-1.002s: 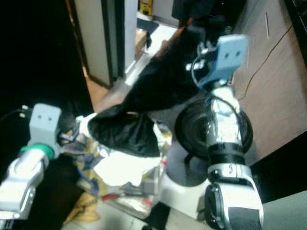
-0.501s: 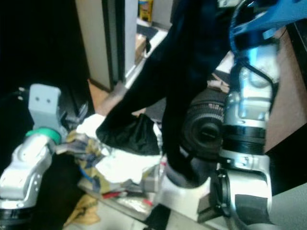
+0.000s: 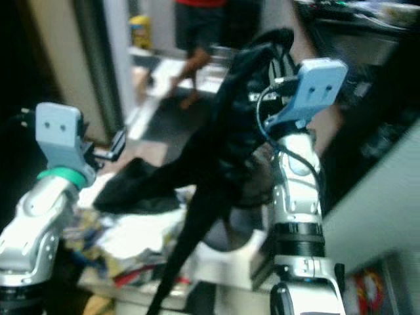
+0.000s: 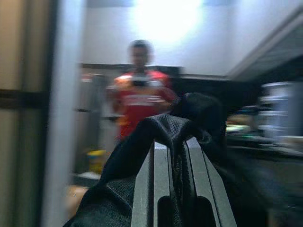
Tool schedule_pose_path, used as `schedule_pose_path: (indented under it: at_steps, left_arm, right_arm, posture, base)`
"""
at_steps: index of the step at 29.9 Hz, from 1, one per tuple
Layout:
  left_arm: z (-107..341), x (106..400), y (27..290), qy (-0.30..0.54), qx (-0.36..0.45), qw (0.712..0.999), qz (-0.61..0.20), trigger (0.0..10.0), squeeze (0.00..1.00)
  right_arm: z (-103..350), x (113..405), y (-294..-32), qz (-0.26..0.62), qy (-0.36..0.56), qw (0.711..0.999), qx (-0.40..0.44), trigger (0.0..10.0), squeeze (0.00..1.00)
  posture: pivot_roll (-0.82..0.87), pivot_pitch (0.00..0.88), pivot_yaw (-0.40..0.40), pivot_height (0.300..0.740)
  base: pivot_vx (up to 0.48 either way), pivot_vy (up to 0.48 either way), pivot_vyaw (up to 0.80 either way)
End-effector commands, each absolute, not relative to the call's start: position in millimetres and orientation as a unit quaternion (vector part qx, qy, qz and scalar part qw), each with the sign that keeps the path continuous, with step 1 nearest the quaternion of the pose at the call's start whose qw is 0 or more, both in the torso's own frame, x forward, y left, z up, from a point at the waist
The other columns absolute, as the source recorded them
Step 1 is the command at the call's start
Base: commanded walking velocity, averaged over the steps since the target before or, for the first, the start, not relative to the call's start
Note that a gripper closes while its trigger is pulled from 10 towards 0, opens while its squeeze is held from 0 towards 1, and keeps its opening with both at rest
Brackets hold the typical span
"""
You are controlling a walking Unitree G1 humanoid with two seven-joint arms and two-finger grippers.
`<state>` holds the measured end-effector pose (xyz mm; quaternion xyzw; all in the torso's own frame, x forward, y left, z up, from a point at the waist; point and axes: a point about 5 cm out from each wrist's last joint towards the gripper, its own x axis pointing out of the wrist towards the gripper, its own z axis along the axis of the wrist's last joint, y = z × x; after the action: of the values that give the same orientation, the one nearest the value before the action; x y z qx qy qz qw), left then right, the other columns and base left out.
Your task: Clothes washing
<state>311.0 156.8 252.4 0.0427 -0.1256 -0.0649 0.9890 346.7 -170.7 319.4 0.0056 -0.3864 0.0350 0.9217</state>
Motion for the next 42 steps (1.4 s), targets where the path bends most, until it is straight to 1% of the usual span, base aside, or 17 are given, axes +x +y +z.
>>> schedule_pose_path:
  at_steps: [1, 16, 23, 42]
  left_arm:
    - [256, 309, 153, -0.129, 0.037, 0.988, -0.079, 10.0, 0.00]
    - [255, 310, 148, -0.122, 0.044, 0.987, -0.096, 10.0, 0.00]
    - [254, 309, 148, -0.120, 0.050, 0.987, -0.099, 10.0, 0.00]
    - [256, 309, 150, -0.123, 0.061, 0.986, -0.098, 10.0, 0.00]
  right_arm:
    - [333, 341, -172, 0.027, -0.412, 0.911, 0.013, 10.0, 0.00]
    - [326, 340, -172, 0.013, -0.399, 0.917, 0.011, 10.0, 0.00]
    - [326, 334, -170, 0.019, -0.407, 0.913, 0.007, 10.0, 0.00]
    - [331, 330, -168, 0.011, -0.414, 0.910, 0.010, 10.0, 0.00]
  posture:
    - [0.10, 0.016, -0.012, 0.731]
    - [0.09, 0.013, 0.004, 0.731]
    - [0.09, 0.010, 0.012, 0.731]
    - [0.10, 0.013, 0.020, 0.731]
  base:
    - [0.000, 0.000, -0.78]
    - [0.000, 0.000, -0.78]
    - [0.000, 0.000, -0.78]
    - [0.000, 0.000, -0.78]
